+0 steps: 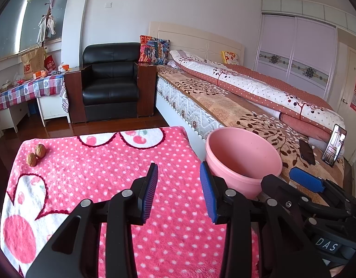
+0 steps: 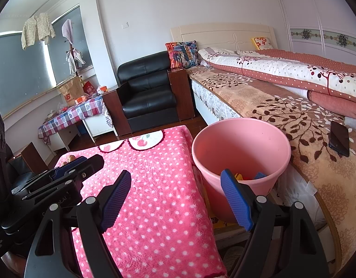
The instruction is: Collect trash
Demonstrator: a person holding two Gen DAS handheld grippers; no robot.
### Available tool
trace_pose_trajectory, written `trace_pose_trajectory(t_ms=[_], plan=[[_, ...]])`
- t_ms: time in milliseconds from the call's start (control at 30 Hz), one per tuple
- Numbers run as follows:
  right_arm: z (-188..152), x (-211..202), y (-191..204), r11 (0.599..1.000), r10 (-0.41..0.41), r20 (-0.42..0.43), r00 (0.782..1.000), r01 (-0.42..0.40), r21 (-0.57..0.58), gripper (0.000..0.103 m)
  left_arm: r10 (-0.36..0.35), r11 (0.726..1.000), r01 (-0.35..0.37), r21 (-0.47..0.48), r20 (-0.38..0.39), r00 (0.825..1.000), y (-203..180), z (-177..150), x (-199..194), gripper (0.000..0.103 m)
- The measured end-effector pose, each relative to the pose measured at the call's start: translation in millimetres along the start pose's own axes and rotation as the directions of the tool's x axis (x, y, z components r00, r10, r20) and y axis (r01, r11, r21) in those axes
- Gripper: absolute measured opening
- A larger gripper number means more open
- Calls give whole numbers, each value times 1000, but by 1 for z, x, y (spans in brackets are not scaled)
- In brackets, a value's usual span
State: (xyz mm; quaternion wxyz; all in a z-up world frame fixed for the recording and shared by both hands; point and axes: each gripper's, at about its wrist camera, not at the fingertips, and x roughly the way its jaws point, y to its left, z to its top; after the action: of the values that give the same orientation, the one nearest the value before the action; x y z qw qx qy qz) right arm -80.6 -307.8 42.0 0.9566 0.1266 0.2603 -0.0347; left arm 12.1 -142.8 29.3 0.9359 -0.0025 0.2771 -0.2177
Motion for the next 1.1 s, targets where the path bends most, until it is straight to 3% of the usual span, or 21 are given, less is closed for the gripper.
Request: trace_pose_trajectory(t_ms=[1100], plan=[[-1,0,-2,1000,0,5,1000,0,5,78,1,1000,-1,0,-12,1000,3,-4,4,38]])
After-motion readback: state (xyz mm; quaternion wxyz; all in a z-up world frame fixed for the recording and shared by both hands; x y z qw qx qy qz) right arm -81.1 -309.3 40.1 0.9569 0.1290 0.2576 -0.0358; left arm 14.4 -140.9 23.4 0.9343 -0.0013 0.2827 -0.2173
